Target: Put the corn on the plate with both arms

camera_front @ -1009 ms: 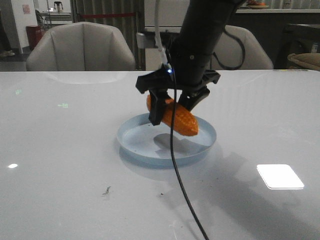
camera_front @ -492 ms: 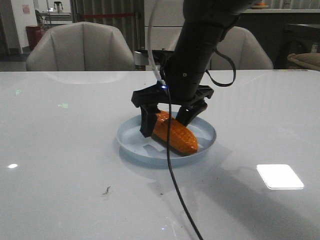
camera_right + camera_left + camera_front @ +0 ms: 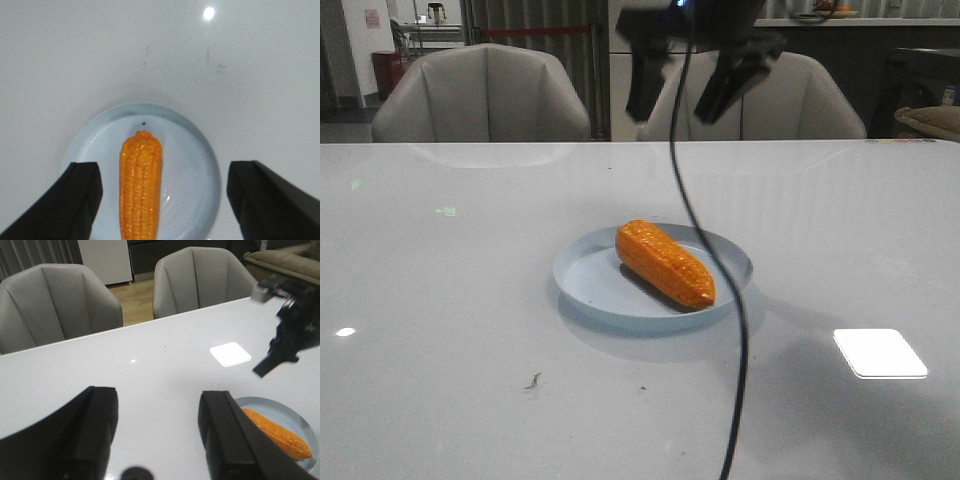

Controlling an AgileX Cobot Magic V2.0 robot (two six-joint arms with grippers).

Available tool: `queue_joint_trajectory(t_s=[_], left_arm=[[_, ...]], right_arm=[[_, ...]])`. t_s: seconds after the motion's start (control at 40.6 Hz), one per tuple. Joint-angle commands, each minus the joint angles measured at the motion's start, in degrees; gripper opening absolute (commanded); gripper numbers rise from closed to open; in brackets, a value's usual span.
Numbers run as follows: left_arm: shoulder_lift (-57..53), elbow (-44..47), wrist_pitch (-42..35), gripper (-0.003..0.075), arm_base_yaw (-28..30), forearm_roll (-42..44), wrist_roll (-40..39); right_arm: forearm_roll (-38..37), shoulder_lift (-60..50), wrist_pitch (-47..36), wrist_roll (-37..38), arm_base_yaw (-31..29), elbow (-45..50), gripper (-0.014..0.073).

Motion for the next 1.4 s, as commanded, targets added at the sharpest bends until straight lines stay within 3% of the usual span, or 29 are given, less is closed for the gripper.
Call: queue_joint_trajectory(t_s=[0.0, 0.172, 0.32, 0.591, 0.787, 0.935, 1.206, 1.378], left_arm=[[2.5, -1.7, -5.0, 0.043, 2.3, -0.4, -0.2], [8.3, -1.7, -5.0, 0.043, 9.0, -0.4, -0.2], [10.7, -1.7, -5.0, 0.043, 13.6, -0.4, -0.2], [11.3, -1.7, -5.0, 0.043, 15.8, -0.4, -0.2], [11.3, -1.7, -5.0, 0.043, 15.8, -0.5, -0.2], [11.3, -1.7, -5.0, 0.043, 15.8, -0.5, -0.2], [11.3, -1.7, -5.0, 0.0425, 15.8, -0.5, -0.2], [11.3, -1.7, -5.0, 0.0315, 15.8, -0.5, -0.2]], right_arm=[[1.6, -10.2, -0.4, 0.1, -3.2, -2.5, 0.0621], [1.5, -21.3, 2.7, -1.0, -10.3, 0.1, 0.0621], [1.5, -31.7, 0.6, -1.8, -16.0, 10.0, 0.0621], [1.5, -55.4, -17.6, -2.2, -22.1, 45.1, 0.0621], [1.3, -66.3, -22.7, -2.2, -22.1, 63.2, 0.0621], [1.3, -69.6, -23.4, -2.2, -22.1, 68.2, 0.0621], [1.4, -69.9, -23.2, -2.2, -22.1, 68.3, 0.0621], [1.4, -69.8, -23.2, -2.2, -22.1, 68.3, 0.0621]])
